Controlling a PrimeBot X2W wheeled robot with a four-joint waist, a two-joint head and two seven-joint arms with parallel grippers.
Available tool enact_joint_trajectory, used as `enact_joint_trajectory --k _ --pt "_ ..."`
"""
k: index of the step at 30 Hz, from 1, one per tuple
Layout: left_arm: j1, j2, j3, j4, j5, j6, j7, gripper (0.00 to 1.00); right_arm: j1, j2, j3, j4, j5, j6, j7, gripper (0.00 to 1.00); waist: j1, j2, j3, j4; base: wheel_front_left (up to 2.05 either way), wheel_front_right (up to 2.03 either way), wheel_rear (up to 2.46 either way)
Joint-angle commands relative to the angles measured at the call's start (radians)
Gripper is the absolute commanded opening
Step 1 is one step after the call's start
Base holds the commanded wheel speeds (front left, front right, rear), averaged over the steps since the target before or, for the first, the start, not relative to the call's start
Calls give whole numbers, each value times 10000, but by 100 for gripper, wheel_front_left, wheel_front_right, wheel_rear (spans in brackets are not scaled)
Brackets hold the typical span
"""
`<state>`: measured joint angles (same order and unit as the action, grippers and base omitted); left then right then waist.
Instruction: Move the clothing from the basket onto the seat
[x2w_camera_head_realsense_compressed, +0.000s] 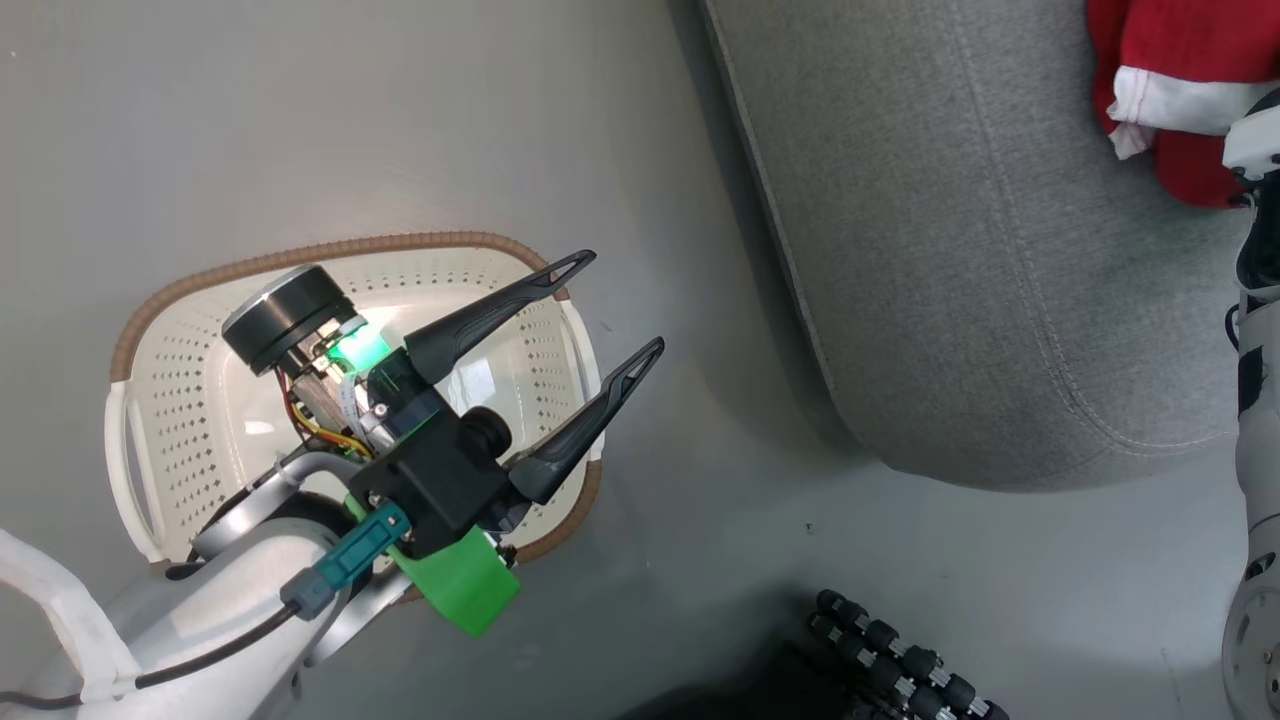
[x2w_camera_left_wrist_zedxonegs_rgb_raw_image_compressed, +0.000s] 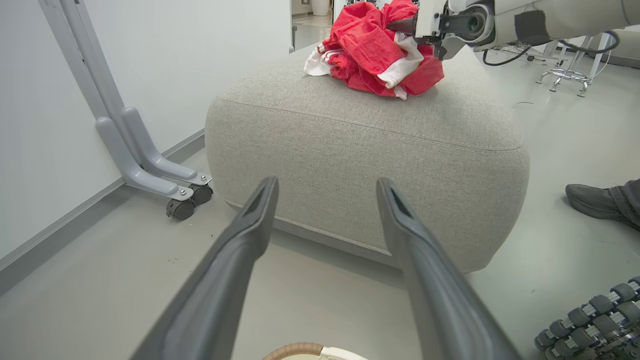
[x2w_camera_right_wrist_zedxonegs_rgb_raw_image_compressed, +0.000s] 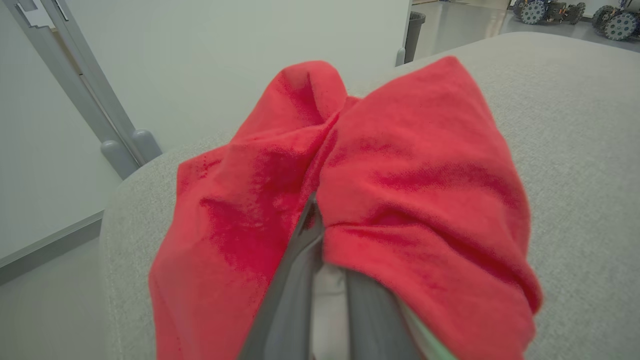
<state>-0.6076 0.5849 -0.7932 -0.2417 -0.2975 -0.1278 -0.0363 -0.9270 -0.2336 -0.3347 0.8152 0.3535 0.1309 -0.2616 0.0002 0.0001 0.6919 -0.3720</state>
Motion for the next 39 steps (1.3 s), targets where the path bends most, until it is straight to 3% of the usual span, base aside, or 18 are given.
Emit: enact_joint_trajectory --k 1,5,6,7,9,19,26,39 --pt "-209 106 -23 20 15 -39 -62 100 -185 -33 -9 211 16 -3 -32 0 -2 -1 728 446 0 0 0" --pt "-266 161 -86 90 -69 -38 -136 100 -134 1 -19 379 -18 -3 -32 0 -2 -1 731 435 0 0 0" --pt "-259 160 -103 128 -83 -37 -168 100 -11 24 -20 307 -53 -2 -31 5 -2 -1 687 427 0 0 0" --pt "-242 153 -116 165 -91 -37 -193 100 109 61 -43 240 -67 -2 -32 32 -2 -1 628 415 0 0 0" --pt "-166 105 -154 256 -143 -27 -261 100 411 135 -130 33 -123 -2 -33 100 -2 -1 462 384 0 0 0" --pt "648 -399 -367 1038 -542 366 -817 100 2395 626 -224 -1395 -596 -3 -38 100 -2 -1 -1216 243 0 0 0" --pt "1337 -884 -185 1690 -1053 935 -1422 100 4258 958 40 -2841 -811 -3 -37 100 -2 -1 -2608 420 0 0 0" --pt "1984 -1383 760 2793 -1741 1745 -2153 100 6483 1482 1135 -5713 -1549 -3 -39 100 -2 -1 -4042 1753 0 0 0"
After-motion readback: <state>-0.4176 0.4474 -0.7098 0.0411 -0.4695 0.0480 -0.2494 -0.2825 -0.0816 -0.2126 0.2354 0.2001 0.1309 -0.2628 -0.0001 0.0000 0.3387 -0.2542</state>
